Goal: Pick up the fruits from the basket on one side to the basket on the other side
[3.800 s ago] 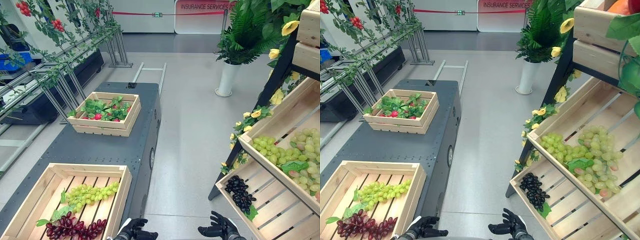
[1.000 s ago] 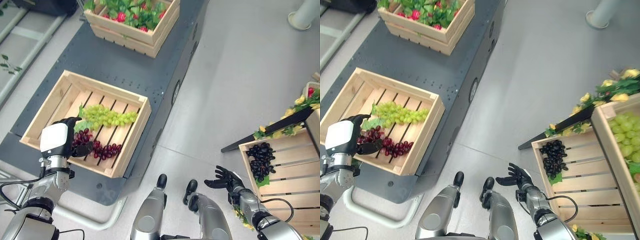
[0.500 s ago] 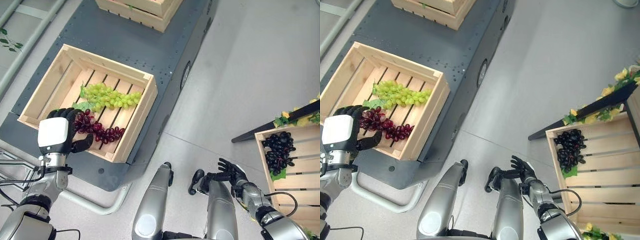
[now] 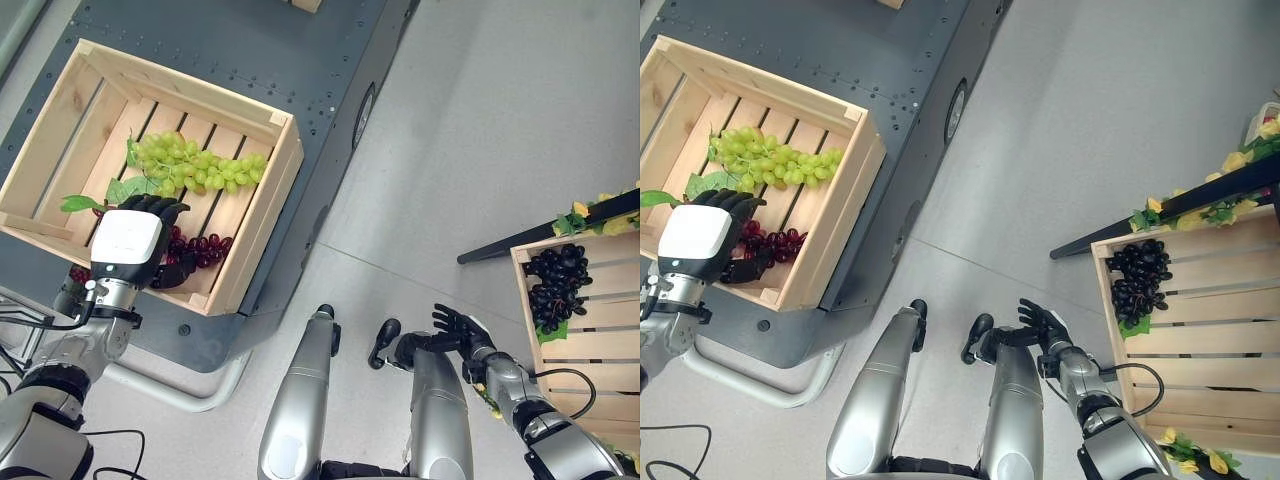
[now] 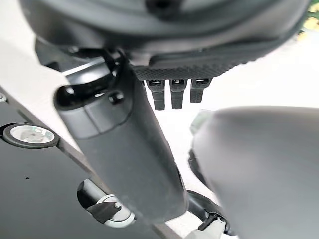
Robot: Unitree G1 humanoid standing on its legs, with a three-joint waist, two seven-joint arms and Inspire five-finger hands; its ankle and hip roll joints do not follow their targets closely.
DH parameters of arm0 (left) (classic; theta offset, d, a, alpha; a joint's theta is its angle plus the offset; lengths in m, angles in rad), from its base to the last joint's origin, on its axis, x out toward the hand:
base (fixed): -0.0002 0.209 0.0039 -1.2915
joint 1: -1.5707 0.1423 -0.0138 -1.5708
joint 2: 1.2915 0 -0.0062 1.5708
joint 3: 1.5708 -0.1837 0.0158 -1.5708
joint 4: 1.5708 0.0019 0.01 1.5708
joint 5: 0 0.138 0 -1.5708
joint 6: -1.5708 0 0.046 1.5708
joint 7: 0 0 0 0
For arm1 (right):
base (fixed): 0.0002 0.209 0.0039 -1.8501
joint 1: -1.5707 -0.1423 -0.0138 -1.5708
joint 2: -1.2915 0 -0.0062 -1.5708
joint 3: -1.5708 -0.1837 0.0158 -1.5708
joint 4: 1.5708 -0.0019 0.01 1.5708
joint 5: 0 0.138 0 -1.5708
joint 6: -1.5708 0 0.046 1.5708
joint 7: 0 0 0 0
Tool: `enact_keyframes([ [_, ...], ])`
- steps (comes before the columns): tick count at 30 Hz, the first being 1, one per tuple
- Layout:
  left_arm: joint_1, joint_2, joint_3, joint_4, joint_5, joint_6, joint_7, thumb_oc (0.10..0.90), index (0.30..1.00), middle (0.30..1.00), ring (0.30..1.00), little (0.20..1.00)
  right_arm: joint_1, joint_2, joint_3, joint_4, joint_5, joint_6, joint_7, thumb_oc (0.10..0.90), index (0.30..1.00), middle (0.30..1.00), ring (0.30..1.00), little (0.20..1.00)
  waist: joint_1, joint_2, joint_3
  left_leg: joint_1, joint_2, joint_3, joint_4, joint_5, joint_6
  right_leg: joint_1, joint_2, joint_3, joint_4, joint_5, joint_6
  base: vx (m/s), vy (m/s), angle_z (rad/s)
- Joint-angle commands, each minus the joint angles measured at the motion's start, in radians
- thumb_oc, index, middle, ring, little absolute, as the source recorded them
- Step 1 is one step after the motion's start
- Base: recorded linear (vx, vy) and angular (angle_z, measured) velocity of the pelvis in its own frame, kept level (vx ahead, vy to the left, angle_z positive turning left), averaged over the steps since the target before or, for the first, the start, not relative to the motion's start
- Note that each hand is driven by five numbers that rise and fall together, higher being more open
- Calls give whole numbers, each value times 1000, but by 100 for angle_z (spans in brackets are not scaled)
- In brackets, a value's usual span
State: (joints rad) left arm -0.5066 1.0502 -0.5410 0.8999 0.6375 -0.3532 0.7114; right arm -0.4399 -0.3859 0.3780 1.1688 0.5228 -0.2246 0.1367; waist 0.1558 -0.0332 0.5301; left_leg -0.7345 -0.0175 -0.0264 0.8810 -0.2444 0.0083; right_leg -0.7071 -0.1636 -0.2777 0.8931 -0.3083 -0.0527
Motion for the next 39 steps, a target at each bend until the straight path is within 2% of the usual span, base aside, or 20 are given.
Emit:
enact_keyframes([
  [1,-56,151,63,-56,5,26,-48,800,900,900,900,900,50,-59,-5,-30,50,-54,23,800,900,900,900,900,25,7,-10,43,-33,70,-91,22,76,134,42,-17,-32,-1,-20,1,-6,5],
  [3,-75,177,45,-80,-8,33,-90,800,900,900,900,900,53,-64,-6,-32,51,-54,23,800,900,900,900,900,26,7,-10,42,-32,68,-96,24,74,133,43,-17,-36,2,-18,4,-5,5],
  [10,-202,311,-33,-209,-43,26,-362,800,900,900,900,900,66,-74,-22,-30,67,-57,46,800,900,900,900,900,30,8,-10,57,-34,57,-127,34,72,153,36,-31,-69,19,-9,8,-13,2],
  [15,-256,363,-89,-297,-23,32,-477,800,900,900,900,900,67,-79,-25,-33,72,-45,44,800,900,900,900,900,33,14,-10,66,-36,55,-134,36,68,163,32,-35,-77,22,-4,9,-14,4],
  [19,-355,398,-183,-367,-73,41,-631,800,900,900,900,900,72,-84,-27,-28,78,-48,57,800,900,900,900,900,31,11,-10,66,-35,48,-139,39,63,166,28,-40,-78,24,1,13,-21,1],
  [25,-476,413,-292,-396,-106,28,-744,800,900,900,900,900,77,-82,-36,-20,83,-58,61,800,900,900,900,900,34,-1,-10,61,-26,43,-159,61,63,167,30,-55,-96,41,-5,-11,-28,2],
  [29,-529,414,-342,-419,-151,27,-758,800,900,900,900,900,84,-82,-39,-14,77,-55,58,800,900,900,900,900,32,-2,-10,71,-28,44,-167,62,62,175,30,-54,-102,41,-5,13,-4,2],
  [36,-611,423,-401,-460,-203,9,-807,800,900,900,900,900,93,-81,-50,6,80,-51,67,800,900,900,900,900,35,8,-10,101,-39,42,-180,63,61,195,21,-54,-108,43,-2,19,-7,1],
  [39,-625,426,-413,-498,-209,16,-892,800,900,900,900,900,98,-76,-61,5,77,-52,63,800,900,900,900,900,36,17,-10,114,-46,44,-182,60,62,203,17,-51,-110,43,1,24,4,4],
])
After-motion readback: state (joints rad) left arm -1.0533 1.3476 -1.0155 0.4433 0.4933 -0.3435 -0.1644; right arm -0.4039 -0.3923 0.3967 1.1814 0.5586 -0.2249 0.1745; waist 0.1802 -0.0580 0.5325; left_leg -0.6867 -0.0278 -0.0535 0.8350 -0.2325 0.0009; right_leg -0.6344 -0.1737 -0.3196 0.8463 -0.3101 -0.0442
